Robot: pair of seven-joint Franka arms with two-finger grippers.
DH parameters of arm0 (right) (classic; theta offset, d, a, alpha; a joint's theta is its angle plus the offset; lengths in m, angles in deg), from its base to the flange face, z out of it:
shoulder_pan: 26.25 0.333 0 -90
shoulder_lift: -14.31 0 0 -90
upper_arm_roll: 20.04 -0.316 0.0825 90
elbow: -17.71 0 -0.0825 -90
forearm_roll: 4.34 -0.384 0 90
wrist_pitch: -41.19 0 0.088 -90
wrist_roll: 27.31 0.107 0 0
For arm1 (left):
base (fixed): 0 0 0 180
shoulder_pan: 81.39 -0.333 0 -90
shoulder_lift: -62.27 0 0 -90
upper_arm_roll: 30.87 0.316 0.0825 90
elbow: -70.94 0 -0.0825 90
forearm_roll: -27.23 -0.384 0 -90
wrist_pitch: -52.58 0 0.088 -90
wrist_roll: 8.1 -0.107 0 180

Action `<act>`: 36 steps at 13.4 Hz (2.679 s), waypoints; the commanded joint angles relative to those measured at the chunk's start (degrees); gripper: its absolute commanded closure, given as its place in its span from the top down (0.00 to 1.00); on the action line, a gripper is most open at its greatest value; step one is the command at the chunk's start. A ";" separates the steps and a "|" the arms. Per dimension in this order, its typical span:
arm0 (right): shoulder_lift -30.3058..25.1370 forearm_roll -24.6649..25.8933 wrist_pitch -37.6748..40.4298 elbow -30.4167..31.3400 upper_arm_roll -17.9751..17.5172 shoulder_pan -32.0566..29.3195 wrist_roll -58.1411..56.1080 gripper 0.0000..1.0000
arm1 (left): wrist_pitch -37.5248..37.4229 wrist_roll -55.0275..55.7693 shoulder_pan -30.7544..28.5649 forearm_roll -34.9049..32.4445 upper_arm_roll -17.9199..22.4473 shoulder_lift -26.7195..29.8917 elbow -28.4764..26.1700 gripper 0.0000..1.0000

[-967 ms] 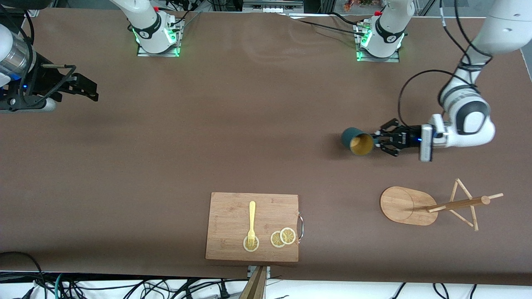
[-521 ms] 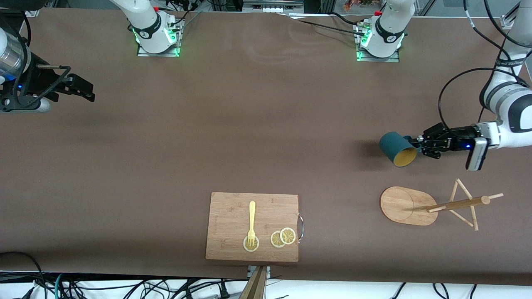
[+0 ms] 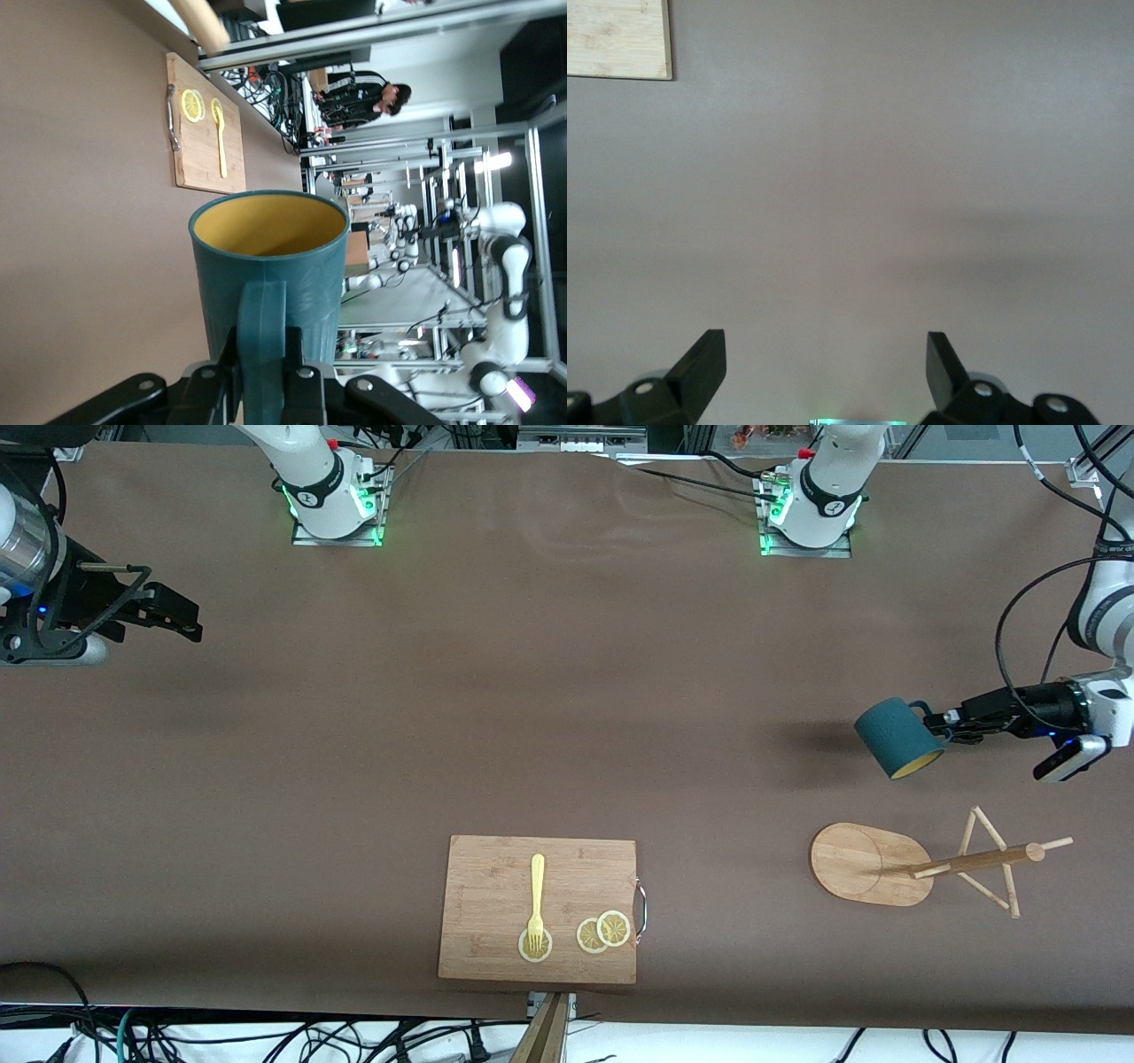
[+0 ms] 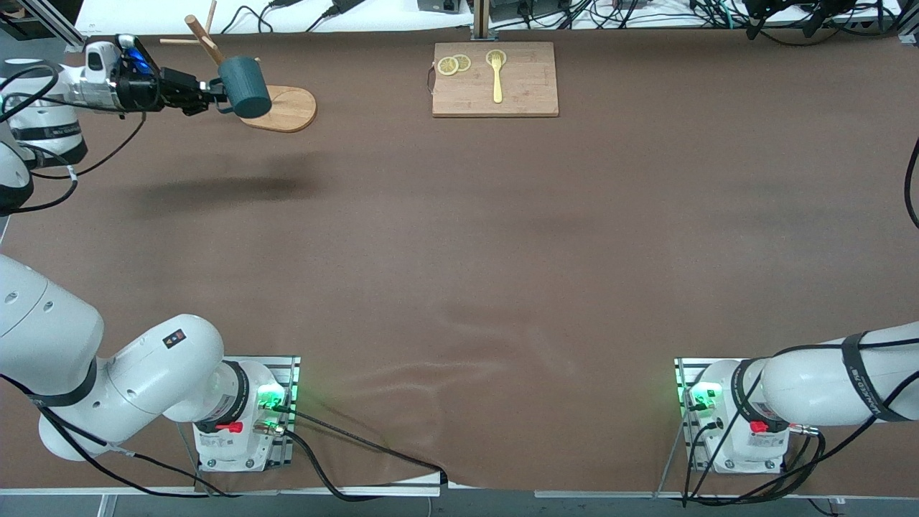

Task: Pass cup and hang on rack
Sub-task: 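Lift the mug and carry it toward the wooden rack with the left gripper, then lower the mug handle onto a rack peg with the left gripper, then open the left gripper and pull it away from the mug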

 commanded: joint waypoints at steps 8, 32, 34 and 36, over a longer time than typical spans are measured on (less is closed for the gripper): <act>-0.58 -0.04 1.07 -0.23 -0.20 -0.61 -0.42 1.00 | -2.03 23.51 -1.86 5.39 -0.93 -10.29 15.05 0.00; -0.67 -0.04 1.51 -0.23 0.32 -0.53 -0.42 1.00 | -4.39 29.95 -4.93 -2.01 0.13 -21.20 28.65 1.00; -0.58 -0.04 1.51 -0.23 0.32 -0.53 -0.42 1.00 | -5.80 30.21 -4.67 -13.08 -0.22 -19.37 31.75 1.00; -0.66 -0.13 1.51 -0.23 0.32 -0.61 -0.42 1.00 | -5.29 29.51 -1.53 -28.98 -1.28 -14.72 32.90 1.00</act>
